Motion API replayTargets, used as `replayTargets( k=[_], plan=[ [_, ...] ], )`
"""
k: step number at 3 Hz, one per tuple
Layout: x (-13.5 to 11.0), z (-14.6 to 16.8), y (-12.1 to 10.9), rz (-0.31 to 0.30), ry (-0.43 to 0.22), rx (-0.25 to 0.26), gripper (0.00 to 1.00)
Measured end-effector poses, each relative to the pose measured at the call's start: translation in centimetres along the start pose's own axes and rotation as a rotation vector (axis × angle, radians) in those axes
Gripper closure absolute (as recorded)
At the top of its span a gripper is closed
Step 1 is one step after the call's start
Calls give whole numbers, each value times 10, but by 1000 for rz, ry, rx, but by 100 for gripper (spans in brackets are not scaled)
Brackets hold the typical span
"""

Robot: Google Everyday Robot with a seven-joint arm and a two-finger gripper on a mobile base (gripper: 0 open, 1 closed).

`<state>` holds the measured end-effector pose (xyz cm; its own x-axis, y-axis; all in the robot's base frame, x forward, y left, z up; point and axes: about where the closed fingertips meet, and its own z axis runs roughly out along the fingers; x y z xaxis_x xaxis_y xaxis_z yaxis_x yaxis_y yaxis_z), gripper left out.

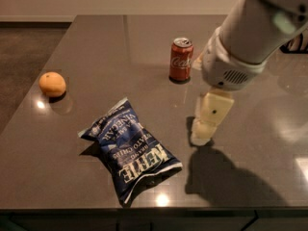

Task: Move blue chip bag near orange

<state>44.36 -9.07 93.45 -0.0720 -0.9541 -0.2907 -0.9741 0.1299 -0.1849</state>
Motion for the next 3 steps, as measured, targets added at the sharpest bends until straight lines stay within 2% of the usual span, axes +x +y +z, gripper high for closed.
replayTargets(
  k=[1,3],
  plan=[
    [-24,38,21,-29,-6,-47,0],
    [-73,84,57,-58,-58,-187,0]
  ],
)
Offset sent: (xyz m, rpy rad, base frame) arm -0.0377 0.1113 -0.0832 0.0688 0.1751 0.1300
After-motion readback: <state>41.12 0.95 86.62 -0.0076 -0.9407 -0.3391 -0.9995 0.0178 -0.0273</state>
